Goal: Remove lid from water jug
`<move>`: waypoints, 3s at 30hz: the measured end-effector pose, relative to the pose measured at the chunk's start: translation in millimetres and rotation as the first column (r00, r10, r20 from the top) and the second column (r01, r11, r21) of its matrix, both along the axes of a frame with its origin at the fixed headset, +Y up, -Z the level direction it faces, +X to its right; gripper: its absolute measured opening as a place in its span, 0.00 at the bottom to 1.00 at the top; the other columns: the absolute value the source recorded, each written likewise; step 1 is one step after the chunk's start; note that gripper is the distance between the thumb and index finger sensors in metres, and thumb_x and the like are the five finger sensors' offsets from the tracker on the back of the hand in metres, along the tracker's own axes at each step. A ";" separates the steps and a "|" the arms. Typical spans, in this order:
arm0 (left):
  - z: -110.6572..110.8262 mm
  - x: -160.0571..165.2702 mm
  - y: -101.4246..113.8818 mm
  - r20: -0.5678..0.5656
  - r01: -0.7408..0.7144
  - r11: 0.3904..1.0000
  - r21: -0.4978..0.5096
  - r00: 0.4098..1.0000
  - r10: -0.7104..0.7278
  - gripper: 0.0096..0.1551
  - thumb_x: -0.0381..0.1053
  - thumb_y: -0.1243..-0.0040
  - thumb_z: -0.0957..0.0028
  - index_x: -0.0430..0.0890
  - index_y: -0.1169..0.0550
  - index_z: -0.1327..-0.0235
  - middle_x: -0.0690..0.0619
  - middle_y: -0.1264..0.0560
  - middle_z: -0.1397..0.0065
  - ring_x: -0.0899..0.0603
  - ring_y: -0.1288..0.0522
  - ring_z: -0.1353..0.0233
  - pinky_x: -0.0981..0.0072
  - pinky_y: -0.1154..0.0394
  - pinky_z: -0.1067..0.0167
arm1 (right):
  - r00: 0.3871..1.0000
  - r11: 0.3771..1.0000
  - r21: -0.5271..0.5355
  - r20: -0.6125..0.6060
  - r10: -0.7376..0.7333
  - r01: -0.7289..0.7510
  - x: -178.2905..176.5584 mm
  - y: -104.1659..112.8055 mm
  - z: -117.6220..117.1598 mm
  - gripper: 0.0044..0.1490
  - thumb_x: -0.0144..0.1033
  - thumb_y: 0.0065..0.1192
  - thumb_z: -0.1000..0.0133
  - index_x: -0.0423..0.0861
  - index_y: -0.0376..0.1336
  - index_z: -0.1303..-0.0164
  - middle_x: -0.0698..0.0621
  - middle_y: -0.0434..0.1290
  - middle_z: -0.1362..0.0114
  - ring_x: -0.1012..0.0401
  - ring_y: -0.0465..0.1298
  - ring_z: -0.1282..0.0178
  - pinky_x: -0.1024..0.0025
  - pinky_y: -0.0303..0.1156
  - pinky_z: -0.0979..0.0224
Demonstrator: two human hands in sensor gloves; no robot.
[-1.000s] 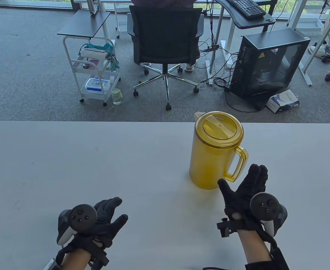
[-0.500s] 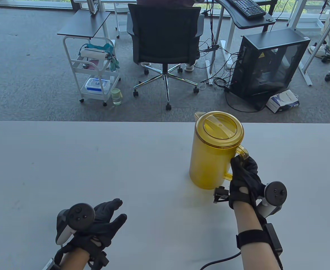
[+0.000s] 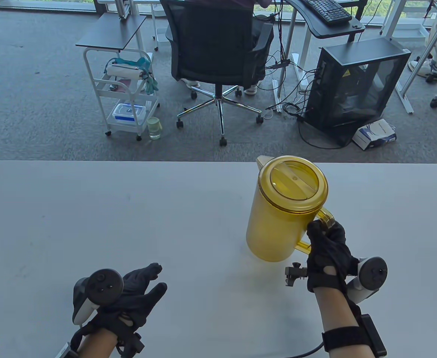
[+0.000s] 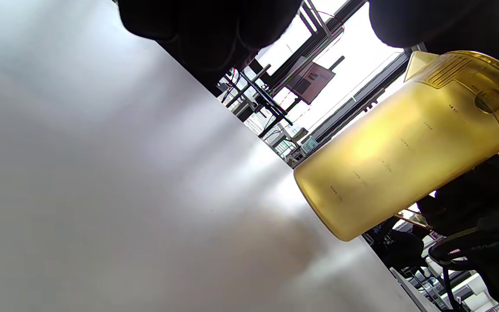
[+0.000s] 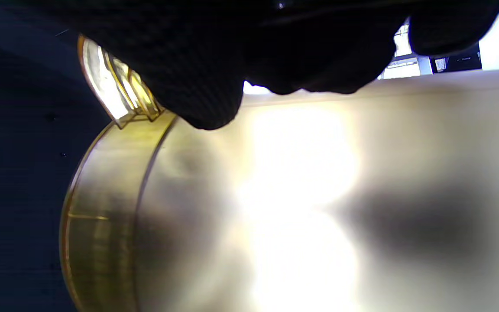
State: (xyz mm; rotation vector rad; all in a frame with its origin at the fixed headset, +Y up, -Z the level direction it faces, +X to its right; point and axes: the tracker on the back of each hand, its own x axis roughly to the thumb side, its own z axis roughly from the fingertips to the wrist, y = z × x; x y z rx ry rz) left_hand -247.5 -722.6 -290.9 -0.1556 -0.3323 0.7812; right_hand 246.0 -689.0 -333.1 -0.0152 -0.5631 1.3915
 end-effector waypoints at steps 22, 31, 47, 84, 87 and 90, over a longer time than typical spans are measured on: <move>-3.0 -8.7 -3.2 -0.061 -0.034 0.999 -0.031 0.998 0.032 0.44 0.73 0.50 0.42 0.42 0.32 0.27 0.37 0.28 0.25 0.23 0.33 0.26 0.21 0.46 0.36 | 0.827 0.998 0.011 -0.561 0.051 -0.055 -66.0 -11.3 37.3 0.27 0.44 0.74 0.47 0.43 0.66 0.45 0.48 0.75 0.45 0.52 0.79 0.53 0.38 0.68 0.40; -2.8 -9.9 -2.9 -0.065 -0.048 0.998 -0.040 0.997 0.045 0.44 0.73 0.50 0.42 0.42 0.32 0.27 0.37 0.27 0.25 0.23 0.33 0.27 0.21 0.46 0.36 | 0.773 0.996 0.020 -0.629 0.078 -0.084 -75.6 -19.2 34.7 0.27 0.44 0.74 0.48 0.43 0.66 0.45 0.48 0.75 0.45 0.52 0.79 0.52 0.37 0.68 0.40; -0.6 -16.7 -13.6 -0.159 -0.177 0.969 -0.173 0.976 0.150 0.45 0.74 0.52 0.41 0.42 0.33 0.26 0.38 0.27 0.25 0.25 0.31 0.27 0.23 0.42 0.37 | 0.688 0.984 0.019 -0.713 0.138 -0.178 -75.8 -18.0 29.2 0.28 0.47 0.70 0.45 0.44 0.64 0.43 0.50 0.74 0.44 0.52 0.78 0.50 0.39 0.68 0.39; 10.2 174.0 223.9 0.206 0.381 0.829 0.409 0.847 -0.490 0.38 0.54 0.23 0.50 0.45 0.27 0.28 0.42 0.22 0.25 0.36 0.17 0.36 0.28 0.33 0.34 | 0.655 0.980 0.010 -0.742 0.141 -0.199 -75.5 -17.6 25.2 0.28 0.48 0.70 0.45 0.44 0.64 0.42 0.50 0.73 0.43 0.51 0.78 0.49 0.39 0.68 0.38; 10.3 182.3 214.2 0.263 0.471 0.814 0.340 0.784 -0.563 0.39 0.54 0.22 0.50 0.45 0.26 0.27 0.44 0.23 0.24 0.36 0.21 0.34 0.28 0.35 0.33 | 0.656 0.979 0.012 -0.741 0.144 -0.201 -75.8 -17.6 25.3 0.28 0.48 0.70 0.45 0.44 0.64 0.42 0.50 0.73 0.43 0.51 0.78 0.49 0.39 0.68 0.38; 14.5 189.2 214.2 0.209 0.509 0.745 0.432 0.747 -0.631 0.35 0.54 0.23 0.51 0.47 0.23 0.30 0.47 0.19 0.29 0.38 0.18 0.37 0.29 0.32 0.34 | 0.658 0.979 0.017 -0.738 0.149 -0.203 -76.4 -17.9 25.4 0.28 0.48 0.70 0.45 0.44 0.64 0.42 0.50 0.73 0.43 0.51 0.78 0.49 0.39 0.68 0.38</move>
